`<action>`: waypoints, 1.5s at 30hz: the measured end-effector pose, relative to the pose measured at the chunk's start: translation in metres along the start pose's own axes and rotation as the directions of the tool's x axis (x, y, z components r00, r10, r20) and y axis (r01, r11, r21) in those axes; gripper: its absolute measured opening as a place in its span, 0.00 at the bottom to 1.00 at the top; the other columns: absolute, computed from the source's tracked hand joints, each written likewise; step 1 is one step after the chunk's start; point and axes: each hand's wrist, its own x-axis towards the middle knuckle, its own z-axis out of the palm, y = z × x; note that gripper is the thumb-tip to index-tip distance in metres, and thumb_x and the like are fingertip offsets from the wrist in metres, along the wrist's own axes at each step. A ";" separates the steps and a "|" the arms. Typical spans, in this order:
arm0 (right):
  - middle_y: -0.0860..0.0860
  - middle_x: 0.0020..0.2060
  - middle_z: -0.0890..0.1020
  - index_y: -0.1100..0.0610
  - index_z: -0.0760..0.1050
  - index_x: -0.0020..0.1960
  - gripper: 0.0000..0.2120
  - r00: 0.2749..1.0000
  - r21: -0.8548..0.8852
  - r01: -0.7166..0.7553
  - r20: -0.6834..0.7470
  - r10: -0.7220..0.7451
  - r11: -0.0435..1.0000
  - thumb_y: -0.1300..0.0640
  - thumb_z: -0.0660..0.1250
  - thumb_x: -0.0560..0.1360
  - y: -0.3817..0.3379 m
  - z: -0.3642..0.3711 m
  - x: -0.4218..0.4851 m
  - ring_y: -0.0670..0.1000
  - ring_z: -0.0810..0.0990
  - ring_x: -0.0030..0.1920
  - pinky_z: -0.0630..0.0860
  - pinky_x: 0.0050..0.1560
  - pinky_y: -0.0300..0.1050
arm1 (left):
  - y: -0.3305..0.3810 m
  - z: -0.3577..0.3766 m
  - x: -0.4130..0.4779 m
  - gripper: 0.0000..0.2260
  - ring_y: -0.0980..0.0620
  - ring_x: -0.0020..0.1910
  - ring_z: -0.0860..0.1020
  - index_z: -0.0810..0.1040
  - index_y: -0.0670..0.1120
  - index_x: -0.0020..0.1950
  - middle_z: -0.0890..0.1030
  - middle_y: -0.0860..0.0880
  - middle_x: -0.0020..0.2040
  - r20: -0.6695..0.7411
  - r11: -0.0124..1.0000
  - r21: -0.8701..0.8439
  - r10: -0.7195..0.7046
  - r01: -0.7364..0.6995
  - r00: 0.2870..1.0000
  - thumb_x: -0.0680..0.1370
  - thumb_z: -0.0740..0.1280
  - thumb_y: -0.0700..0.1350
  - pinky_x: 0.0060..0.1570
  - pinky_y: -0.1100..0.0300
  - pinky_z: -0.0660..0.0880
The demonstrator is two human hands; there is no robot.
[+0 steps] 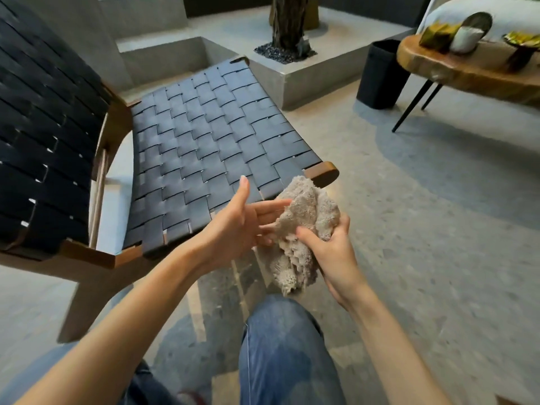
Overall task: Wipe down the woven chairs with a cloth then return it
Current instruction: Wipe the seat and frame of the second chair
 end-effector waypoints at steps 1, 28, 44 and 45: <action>0.51 0.51 0.79 0.52 0.62 0.56 0.19 0.999 -0.028 0.028 -0.032 -0.029 0.999 0.66 0.68 0.75 -0.001 -0.002 0.000 0.45 0.81 0.51 0.78 0.49 0.41 | 0.000 -0.002 0.000 0.35 0.55 0.43 0.76 0.77 0.50 0.61 0.83 0.54 0.54 -0.052 0.994 0.098 0.048 -0.043 0.997 0.78 0.36 0.64 0.45 0.57 0.68; 0.55 0.70 0.60 0.41 0.59 0.71 0.32 0.615 -0.789 0.493 0.614 -0.495 -0.366 0.32 0.57 0.70 0.024 -0.037 0.141 0.61 0.55 0.73 0.39 0.71 0.68 | -0.024 -0.103 0.008 0.25 0.45 0.76 0.55 0.49 0.64 0.75 0.52 0.56 0.77 -0.189 0.103 0.981 0.295 0.166 0.936 0.82 0.56 0.47 0.71 0.47 0.61; 0.57 0.71 0.67 0.45 0.61 0.73 0.38 0.494 -0.596 0.639 0.803 -0.334 -0.487 0.36 0.68 0.67 0.007 -0.021 0.148 0.65 0.62 0.69 0.47 0.72 0.65 | -0.023 -0.108 0.003 0.30 0.50 0.76 0.53 0.37 0.71 0.67 0.46 0.62 0.77 -0.137 -0.011 0.989 0.281 0.146 0.950 0.82 0.57 0.49 0.61 0.46 0.73; 0.57 0.71 0.68 0.43 0.62 0.72 0.37 0.527 -0.631 0.617 0.775 -0.349 -0.470 0.36 0.68 0.66 0.002 -0.029 0.151 0.67 0.64 0.67 0.49 0.71 0.67 | -0.023 -0.108 0.003 0.30 0.50 0.77 0.52 0.37 0.71 0.67 0.46 0.62 0.77 -0.135 -0.016 0.989 0.286 0.146 0.949 0.82 0.57 0.48 0.62 0.46 0.73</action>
